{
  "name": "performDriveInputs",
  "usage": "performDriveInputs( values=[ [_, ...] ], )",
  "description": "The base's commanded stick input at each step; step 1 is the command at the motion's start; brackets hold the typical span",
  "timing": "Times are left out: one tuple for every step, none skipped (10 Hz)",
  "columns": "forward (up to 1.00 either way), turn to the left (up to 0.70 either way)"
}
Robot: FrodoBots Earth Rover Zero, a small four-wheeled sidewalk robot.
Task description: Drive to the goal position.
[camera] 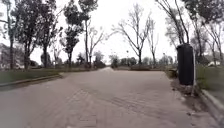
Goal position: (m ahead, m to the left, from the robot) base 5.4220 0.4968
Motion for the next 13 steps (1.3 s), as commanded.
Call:
performDriveInputs(
  values=[
    [0.70,0.00],
    [0.70,0.00],
    [0.70,0.00],
    [0.70,0.00],
    [0.70,-0.18],
    [0.70,-0.27],
    [0.70,-0.27],
    [0.70,-0.27],
    [0.70,-0.10],
    [0.70,0.00],
    [0.70,0.00],
    [0.70,0.00],
    [0.70,0.00]
  ],
)
